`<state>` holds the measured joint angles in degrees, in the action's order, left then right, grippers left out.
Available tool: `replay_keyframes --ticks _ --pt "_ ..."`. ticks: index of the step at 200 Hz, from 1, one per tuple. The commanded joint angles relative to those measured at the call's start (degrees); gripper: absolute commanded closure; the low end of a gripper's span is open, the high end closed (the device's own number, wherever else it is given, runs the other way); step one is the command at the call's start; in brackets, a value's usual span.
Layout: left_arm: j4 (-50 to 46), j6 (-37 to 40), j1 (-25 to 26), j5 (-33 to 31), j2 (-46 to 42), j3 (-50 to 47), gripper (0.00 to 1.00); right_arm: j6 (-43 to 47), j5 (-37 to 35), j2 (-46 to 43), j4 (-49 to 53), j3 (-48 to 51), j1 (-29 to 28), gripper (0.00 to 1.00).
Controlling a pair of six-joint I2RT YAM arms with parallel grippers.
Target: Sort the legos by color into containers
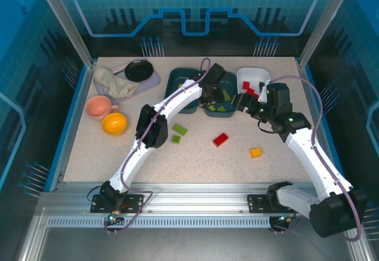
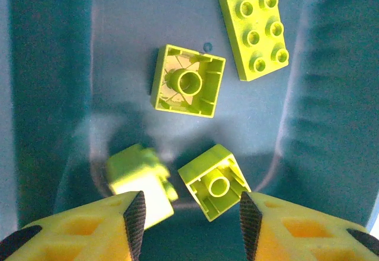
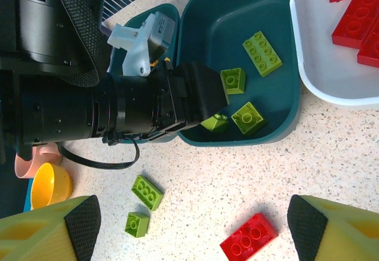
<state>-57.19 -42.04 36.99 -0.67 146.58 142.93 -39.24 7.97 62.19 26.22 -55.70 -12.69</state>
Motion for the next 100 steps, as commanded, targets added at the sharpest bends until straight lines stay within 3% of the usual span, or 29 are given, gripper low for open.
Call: replay_keyframes --ticks 1,50,100 --pt "-1.48 -1.12 0.14 -0.57 -1.15 2.27 0.51 0.37 0.75 -1.37 1.53 -0.02 0.91 0.15" --pt "-1.06 -2.84 1.67 1.71 -7.09 2.16 0.47 3.53 -4.80 -2.56 8.04 -4.03 1.17 0.16" --pt "0.48 5.39 8.55 7.90 -11.99 -4.60 0.34 3.40 -14.53 -6.66 24.68 -9.38 1.32 0.16"
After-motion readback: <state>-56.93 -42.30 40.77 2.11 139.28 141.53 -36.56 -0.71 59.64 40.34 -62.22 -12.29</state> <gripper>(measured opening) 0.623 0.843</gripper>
